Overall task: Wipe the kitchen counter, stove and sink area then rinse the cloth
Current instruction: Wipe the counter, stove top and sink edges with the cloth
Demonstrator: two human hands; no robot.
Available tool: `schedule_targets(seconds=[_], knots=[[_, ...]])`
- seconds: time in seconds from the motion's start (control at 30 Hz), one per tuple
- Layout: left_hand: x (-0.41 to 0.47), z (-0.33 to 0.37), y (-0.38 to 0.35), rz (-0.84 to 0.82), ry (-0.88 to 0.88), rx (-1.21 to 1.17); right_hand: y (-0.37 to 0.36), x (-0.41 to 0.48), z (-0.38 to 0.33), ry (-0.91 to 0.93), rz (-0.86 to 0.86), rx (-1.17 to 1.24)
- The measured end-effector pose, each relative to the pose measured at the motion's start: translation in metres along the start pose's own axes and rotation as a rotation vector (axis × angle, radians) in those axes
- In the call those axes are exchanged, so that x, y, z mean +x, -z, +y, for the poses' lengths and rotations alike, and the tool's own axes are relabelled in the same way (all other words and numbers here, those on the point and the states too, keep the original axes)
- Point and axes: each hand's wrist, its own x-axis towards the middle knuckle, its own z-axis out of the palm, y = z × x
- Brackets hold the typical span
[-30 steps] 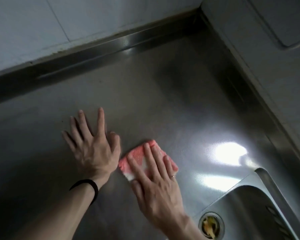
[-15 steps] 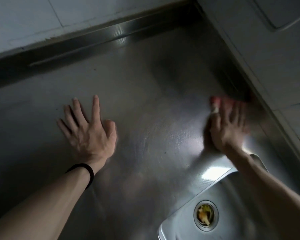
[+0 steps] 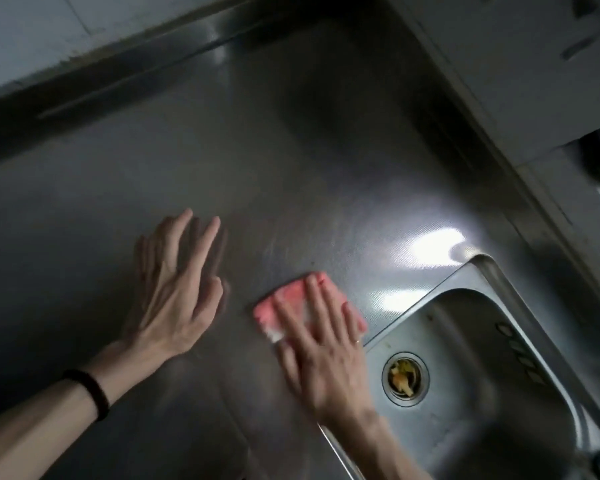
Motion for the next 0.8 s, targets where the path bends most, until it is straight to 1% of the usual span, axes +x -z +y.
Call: schedule_targets(seconds=[0.1, 0.17, 0.23, 0.3, 0.37, 0.43, 0.5, 0.63, 0.7, 0.8], knots=[[-0.024, 0.012, -0.014, -0.066, -0.006, 0.039, 0.031, 0.042, 0.080, -0.209, 0.024, -0.058], [-0.028, 0.013, -0.022, -0.034, -0.010, 0.110, 0.050, 0.067, 0.132, -0.309, 0.010, -0.054], [-0.028, 0.010, -0.028, -0.008, -0.021, 0.172, 0.063, 0.087, 0.177, -0.365, 0.045, -0.038], [-0.028, 0.008, -0.030, 0.001, -0.022, 0.203, 0.072, 0.104, 0.203, -0.498, 0.082, 0.010], [-0.028, 0.009, -0.032, 0.008, -0.018, 0.215, 0.073, 0.114, 0.203, -0.639, 0.104, 0.054], [-0.027, 0.010, -0.032, 0.005, -0.013, 0.217, 0.067, 0.111, 0.177, -0.680, 0.139, 0.055], [-0.027, 0.011, -0.032, 0.002, -0.008, 0.221, 0.055, 0.090, 0.132, -0.631, 0.151, 0.063], [-0.027, 0.012, -0.031, 0.014, -0.005, 0.215, 0.008, 0.004, 0.003, -0.487, 0.162, 0.098], [-0.027, 0.012, -0.032, 0.016, -0.005, 0.218, -0.019, -0.040, -0.063, -0.453, 0.152, 0.153], [-0.027, 0.010, -0.033, 0.011, -0.006, 0.220, -0.040, -0.079, -0.128, -0.433, 0.099, 0.144]])
